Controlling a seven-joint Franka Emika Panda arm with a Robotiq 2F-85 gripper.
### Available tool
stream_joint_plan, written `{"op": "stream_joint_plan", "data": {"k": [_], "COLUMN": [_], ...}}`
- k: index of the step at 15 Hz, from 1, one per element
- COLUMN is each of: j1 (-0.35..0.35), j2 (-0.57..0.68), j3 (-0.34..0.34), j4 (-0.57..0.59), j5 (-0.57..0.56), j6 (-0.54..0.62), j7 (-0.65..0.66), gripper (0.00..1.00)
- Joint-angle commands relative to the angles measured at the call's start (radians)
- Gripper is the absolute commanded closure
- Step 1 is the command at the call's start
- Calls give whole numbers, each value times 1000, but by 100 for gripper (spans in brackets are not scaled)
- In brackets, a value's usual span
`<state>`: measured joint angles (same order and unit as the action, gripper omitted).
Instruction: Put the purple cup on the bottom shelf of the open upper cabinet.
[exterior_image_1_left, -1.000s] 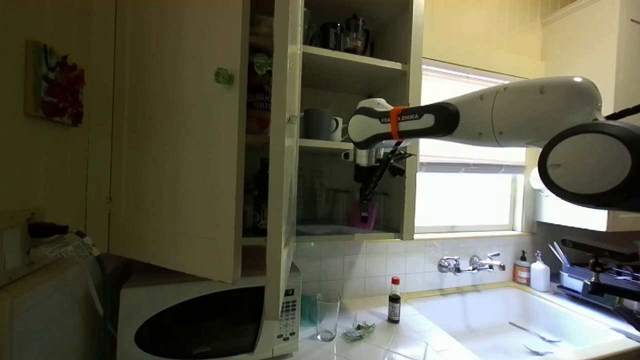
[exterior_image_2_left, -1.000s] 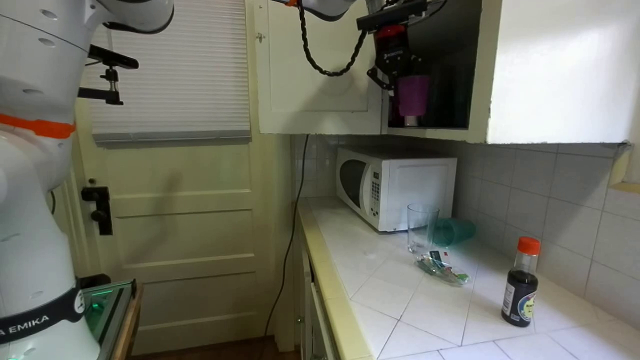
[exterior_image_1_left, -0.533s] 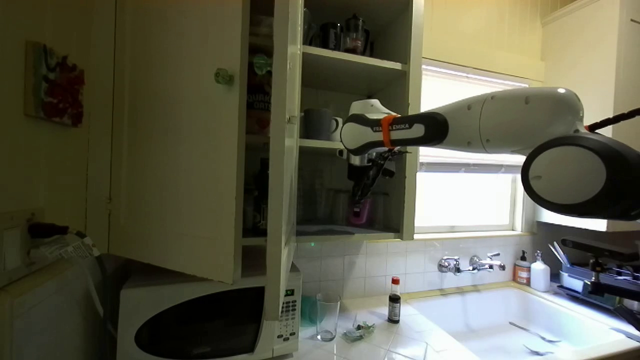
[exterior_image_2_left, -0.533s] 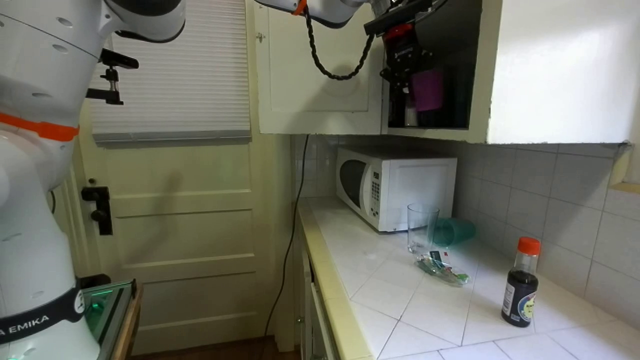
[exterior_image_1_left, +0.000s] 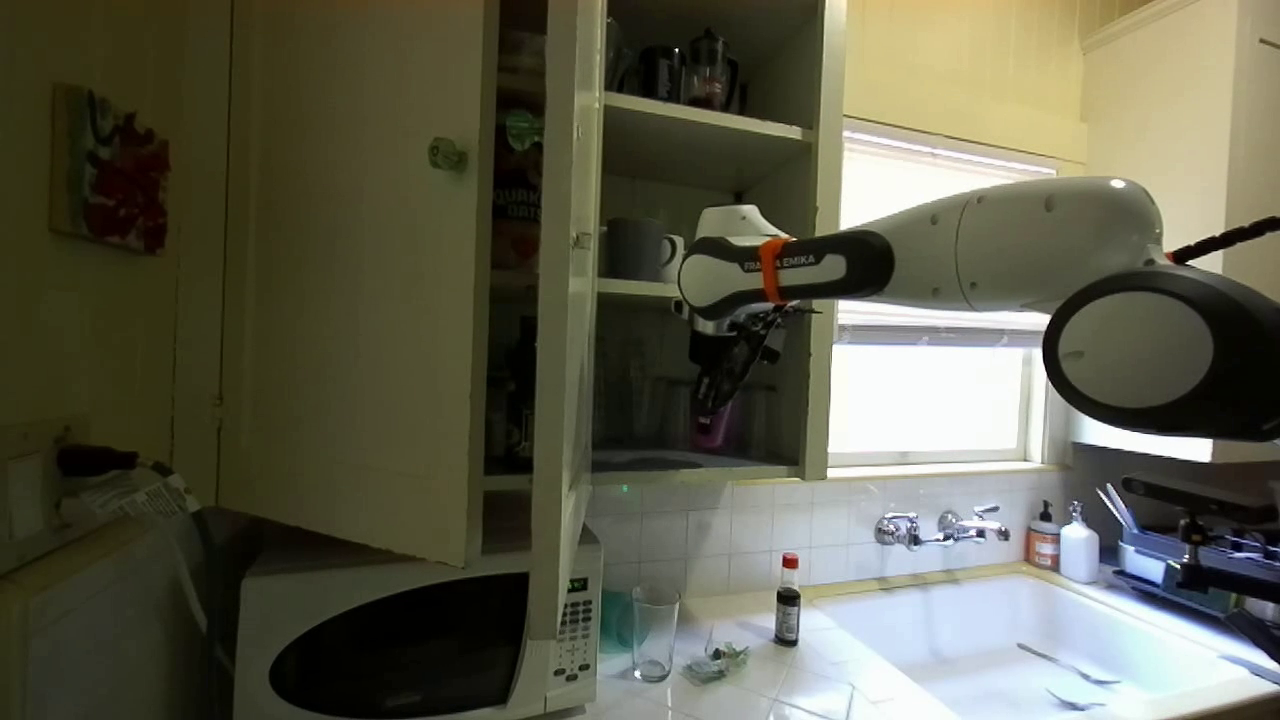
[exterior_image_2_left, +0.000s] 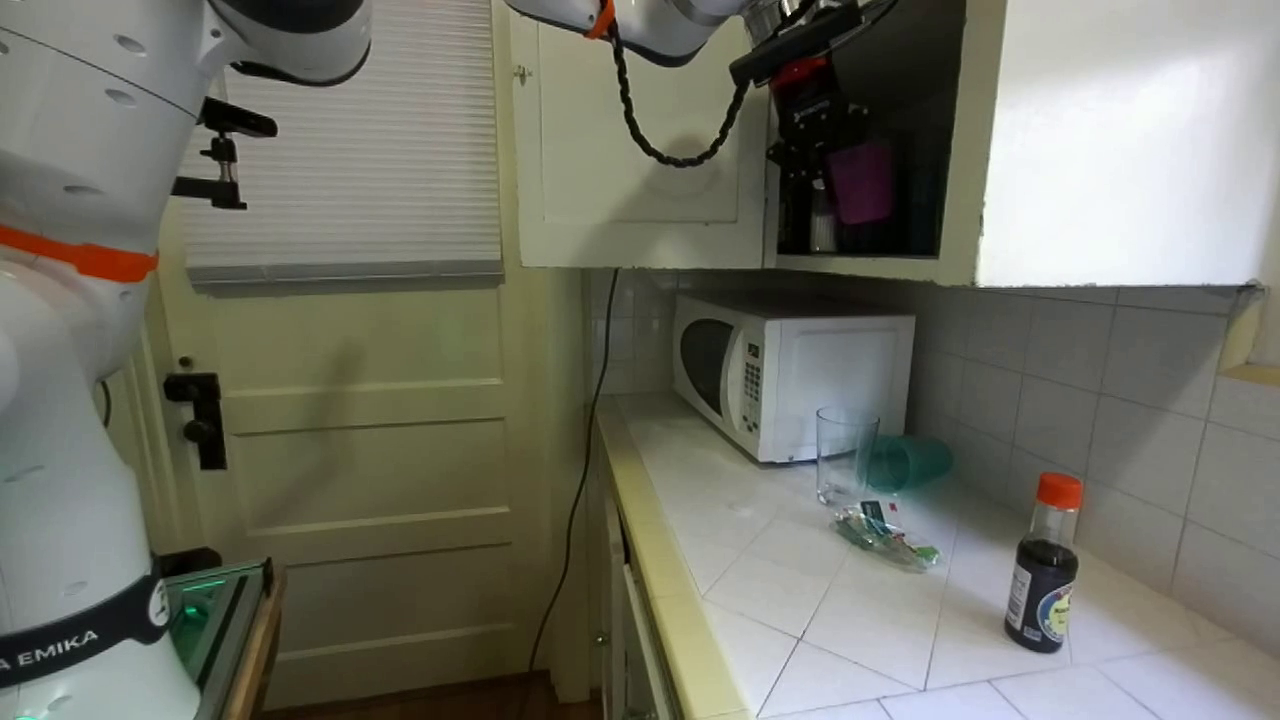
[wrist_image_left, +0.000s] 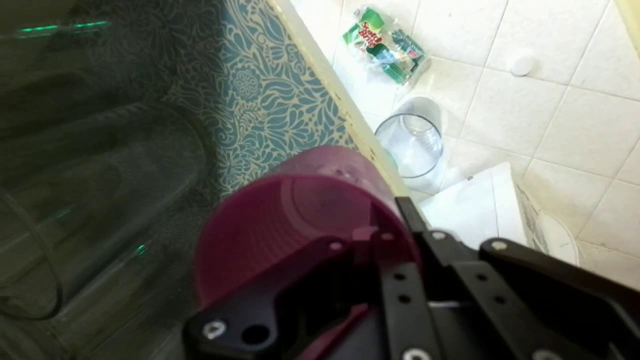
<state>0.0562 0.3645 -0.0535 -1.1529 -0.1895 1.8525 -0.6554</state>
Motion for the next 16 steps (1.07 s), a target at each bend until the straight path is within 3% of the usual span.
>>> {"op": "stream_joint_plan", "data": {"k": [1, 7, 16], "j1": [7, 53, 57], "j2": [35, 34, 66], "j3": [6, 11, 12], "j4": [23, -7, -2], "j5": [-10, -30, -8], "j6": [80, 168, 174], "j7": [-5, 29, 24], "gripper": [99, 99, 99]}}
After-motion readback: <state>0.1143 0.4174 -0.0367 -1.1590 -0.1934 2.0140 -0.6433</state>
